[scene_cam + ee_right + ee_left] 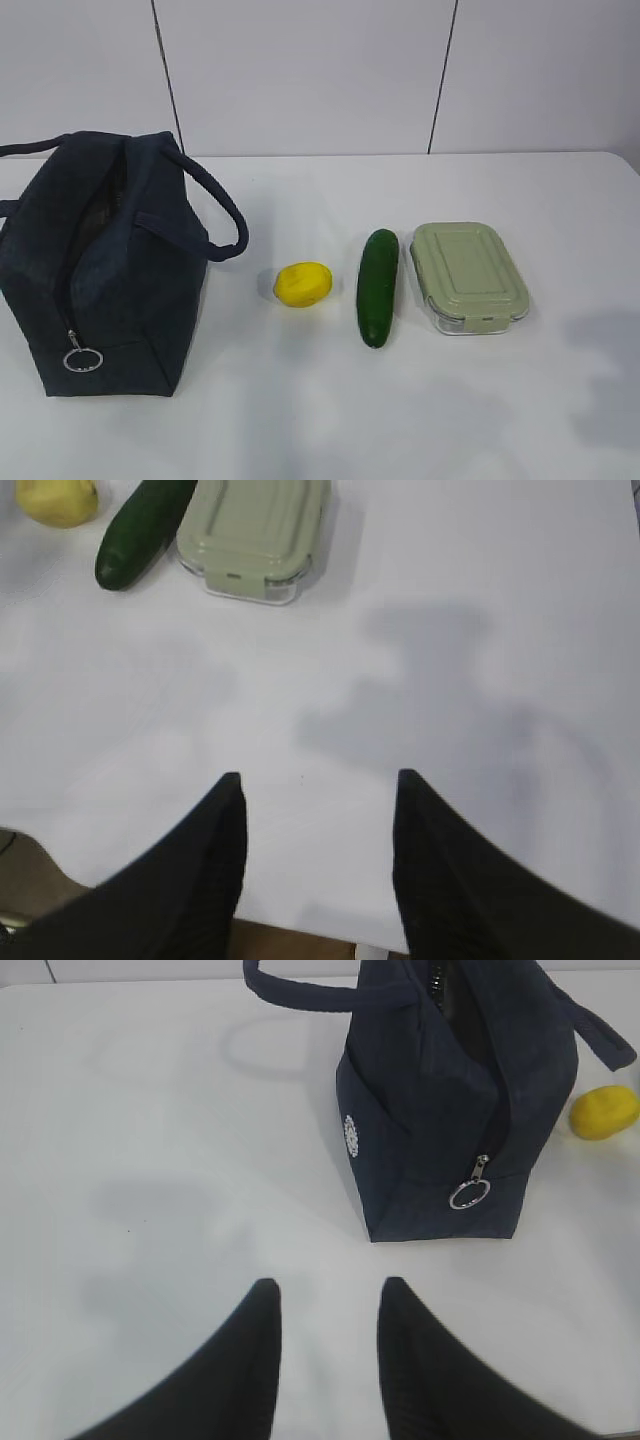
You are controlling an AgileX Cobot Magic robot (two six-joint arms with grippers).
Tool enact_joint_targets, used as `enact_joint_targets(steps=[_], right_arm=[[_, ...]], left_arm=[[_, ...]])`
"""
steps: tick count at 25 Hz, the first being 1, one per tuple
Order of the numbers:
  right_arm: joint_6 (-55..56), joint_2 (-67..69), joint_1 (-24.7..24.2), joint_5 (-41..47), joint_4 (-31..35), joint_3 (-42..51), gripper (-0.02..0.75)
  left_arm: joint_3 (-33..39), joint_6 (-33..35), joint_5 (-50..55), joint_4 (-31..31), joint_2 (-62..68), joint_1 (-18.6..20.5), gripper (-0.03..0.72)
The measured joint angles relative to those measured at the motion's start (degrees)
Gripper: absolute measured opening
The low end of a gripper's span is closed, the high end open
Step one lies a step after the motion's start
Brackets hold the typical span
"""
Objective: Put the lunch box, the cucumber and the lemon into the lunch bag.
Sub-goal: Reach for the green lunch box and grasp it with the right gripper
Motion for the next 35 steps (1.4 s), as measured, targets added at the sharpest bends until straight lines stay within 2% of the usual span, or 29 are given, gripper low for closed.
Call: enact_joint_targets(steps=[7,15,21,28,35], right_arm=[[0.0,5.0,0.0,-7.6,0.0,-0.4,0.349],[0.0,15.1,0.0,-10.4,0.1,-0.8,0.349],[0.0,21.9,0.0,-14.4,1.0,-5.4,0.349],[-4.6,32.8,0.0,-15.1,7.0,-10.8,0.349],[-14.4,43.3,-0.3,-15.8,17.4,-15.6,0.349]], left_arm=[[0.0,0.0,0.0,0.0,0.0,0.0,0.235],[0.0,0.0,0.0,0.0,0.0,0.0,0.235],[0.0,0.0,0.0,0.0,0.0,0.0,0.235],[0.0,0.0,0.0,0.0,0.0,0.0,0.235],[0.0,0.0,0.0,0.0,0.0,0.0,0.235]])
